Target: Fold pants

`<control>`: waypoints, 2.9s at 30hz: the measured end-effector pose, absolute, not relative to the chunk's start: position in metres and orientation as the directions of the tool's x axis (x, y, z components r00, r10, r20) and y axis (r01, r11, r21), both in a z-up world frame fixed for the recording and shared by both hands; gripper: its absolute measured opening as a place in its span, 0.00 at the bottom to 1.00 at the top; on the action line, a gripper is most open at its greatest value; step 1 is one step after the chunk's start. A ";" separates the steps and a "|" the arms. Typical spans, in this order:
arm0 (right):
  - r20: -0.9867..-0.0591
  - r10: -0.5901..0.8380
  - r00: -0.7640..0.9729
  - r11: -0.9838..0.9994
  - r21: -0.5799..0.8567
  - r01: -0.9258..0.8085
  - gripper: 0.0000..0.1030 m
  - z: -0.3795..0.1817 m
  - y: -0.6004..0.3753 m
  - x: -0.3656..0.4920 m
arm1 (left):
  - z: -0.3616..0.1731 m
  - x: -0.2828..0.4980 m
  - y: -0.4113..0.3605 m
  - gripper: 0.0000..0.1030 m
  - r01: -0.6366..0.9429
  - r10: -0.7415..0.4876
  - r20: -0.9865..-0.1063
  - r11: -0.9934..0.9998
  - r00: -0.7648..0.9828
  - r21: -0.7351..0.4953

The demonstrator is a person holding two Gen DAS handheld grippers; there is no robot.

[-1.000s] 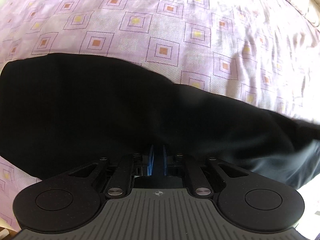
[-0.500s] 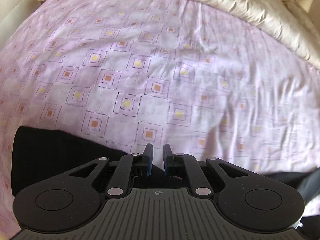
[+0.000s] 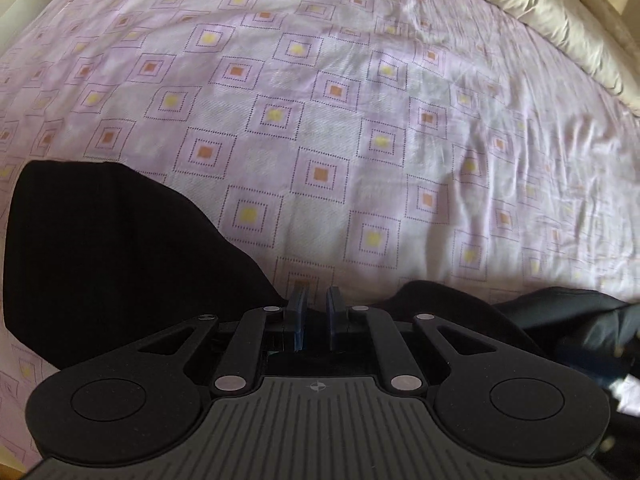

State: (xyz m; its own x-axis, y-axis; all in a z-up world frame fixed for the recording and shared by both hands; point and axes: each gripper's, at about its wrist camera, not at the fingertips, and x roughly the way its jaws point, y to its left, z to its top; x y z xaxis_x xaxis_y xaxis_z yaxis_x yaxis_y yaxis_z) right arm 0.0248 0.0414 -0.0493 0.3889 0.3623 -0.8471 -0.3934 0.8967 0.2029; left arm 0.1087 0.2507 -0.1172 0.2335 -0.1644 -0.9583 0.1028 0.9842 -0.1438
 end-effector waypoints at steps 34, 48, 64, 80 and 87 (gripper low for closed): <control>-0.866 0.318 0.387 0.918 0.179 -0.354 0.05 -0.090 0.086 0.153 | -0.141 0.107 0.270 0.11 0.211 -0.108 -0.984 0.974 0.143 -0.076; -0.909 0.232 0.347 0.930 0.103 -0.352 0.05 -0.120 0.103 0.169 | -0.153 0.089 0.275 0.11 0.209 -0.123 -0.986 0.973 0.114 -0.097; -0.844 0.144 0.516 0.987 0.163 -0.010 0.24 -0.055 0.040 0.093 | -0.135 0.085 0.210 0.11 0.350 -0.223 -0.964 0.923 0.144 -0.161; -0.904 -0.064 0.422 0.940 0.087 0.329 0.27 -0.072 -0.069 -0.064 | -0.145 0.121 0.123 0.11 0.349 -0.223 -0.958 0.925 0.179 -0.150; -0.892 -0.097 0.442 0.944 0.060 0.326 0.32 -0.063 -0.141 -0.071 | -0.148 0.141 0.115 0.11 0.147 -0.154 -0.975 0.981 0.163 -0.131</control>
State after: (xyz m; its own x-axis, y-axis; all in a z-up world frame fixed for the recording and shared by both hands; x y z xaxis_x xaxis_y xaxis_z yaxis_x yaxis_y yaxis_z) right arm -0.0710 -0.1412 -0.0631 0.4424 -0.0965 -0.8916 0.3260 0.9435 0.0596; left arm 0.1409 0.1145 -0.1482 0.1627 -0.1542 -0.9745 0.1466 0.9805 -0.1307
